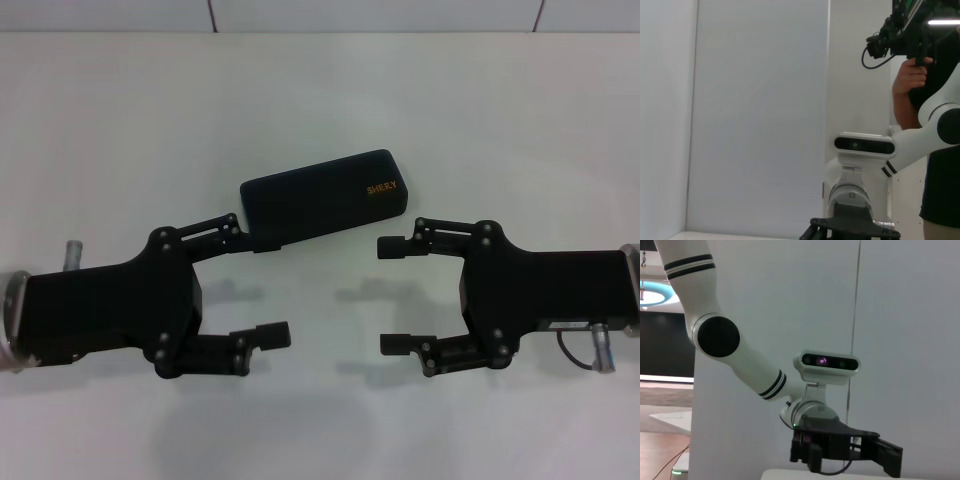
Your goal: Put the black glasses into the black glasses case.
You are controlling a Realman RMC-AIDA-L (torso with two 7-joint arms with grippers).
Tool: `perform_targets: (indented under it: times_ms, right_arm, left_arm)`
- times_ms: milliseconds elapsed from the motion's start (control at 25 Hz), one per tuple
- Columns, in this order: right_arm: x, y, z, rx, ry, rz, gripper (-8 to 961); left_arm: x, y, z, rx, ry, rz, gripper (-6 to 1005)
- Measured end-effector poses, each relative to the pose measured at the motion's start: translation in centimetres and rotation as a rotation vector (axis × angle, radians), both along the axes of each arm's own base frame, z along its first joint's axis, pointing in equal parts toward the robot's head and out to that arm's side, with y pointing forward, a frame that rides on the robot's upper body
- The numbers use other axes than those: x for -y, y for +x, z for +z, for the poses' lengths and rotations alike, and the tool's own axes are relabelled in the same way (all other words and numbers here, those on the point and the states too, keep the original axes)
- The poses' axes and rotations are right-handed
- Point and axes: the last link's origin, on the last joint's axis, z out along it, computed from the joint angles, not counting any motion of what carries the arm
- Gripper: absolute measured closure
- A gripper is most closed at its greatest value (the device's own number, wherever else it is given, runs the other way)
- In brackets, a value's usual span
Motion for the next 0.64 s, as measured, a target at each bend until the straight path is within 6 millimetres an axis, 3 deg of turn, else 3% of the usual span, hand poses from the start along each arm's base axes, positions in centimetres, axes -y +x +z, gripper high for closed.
perform_targets:
  times_ms: [360, 640]
  right_arm:
    - [0.05, 0.13, 0.08, -0.01, 0.007, -0.012, 153]
    - [-0.05, 0.03, 0.21, -0.026, 0.015, -0.021, 153]
  left_arm:
    - [0.06, 0.19, -0.38, 0.02, 0.021, 0.008, 123]
    - [0.08, 0.03, -0.33, 0.029, 0.04, 0.027, 121]
